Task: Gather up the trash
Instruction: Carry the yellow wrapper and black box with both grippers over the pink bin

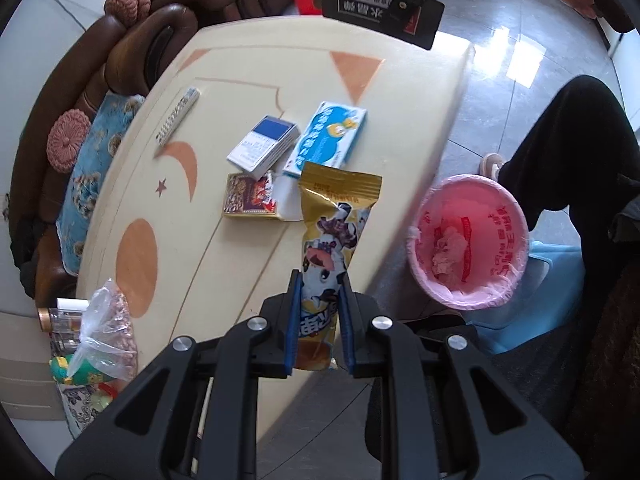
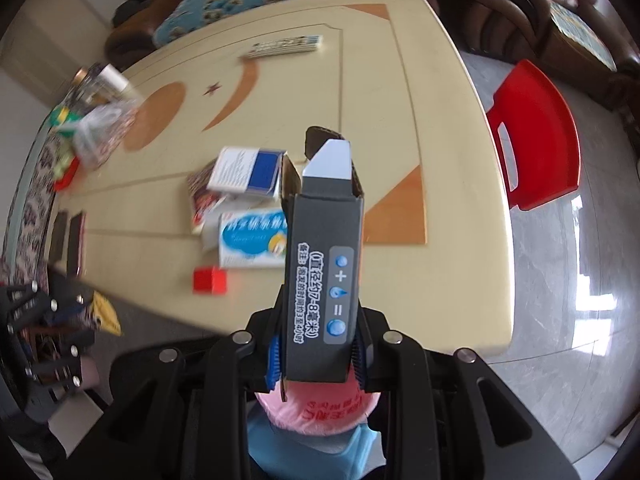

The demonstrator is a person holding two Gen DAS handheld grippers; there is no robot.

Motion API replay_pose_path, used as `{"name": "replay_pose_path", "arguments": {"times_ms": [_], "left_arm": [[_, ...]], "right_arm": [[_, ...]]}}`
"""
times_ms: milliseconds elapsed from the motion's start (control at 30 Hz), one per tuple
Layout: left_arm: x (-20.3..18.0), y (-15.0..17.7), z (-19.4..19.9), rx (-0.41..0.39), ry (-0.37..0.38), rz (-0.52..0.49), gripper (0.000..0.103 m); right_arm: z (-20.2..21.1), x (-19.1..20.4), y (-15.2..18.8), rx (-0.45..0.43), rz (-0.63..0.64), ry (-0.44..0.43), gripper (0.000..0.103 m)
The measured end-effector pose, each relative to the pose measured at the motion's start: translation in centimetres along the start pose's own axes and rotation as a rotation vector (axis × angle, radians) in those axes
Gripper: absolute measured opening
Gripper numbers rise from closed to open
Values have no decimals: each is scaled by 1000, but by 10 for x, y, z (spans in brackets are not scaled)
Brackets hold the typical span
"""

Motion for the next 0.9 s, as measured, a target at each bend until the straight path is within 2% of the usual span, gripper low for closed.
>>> {"name": "replay_pose_path", "arguments": {"times_ms": [333,533,900], "left_arm": [[-41,3,40,-48,2,-52,18],[-66,9,39,-31,18,-74,18],[-107,9,32,-39,78,-102,18]], "right_arm": [[24,20,69,20,99,-2,27],[16,19,107,66,117,-4,27],[-4,18,151,121,151,11,27]]}}
Point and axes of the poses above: each gripper's, at about its wrist camera, not at the fingertips, and z roughly against the way its jaws point, x to its left, y to its underside, the point moved 1 cm from there along -z, roughly the way its jaws point, and after that the axes turned 14 degrees about -y, right-handed, at the moved point
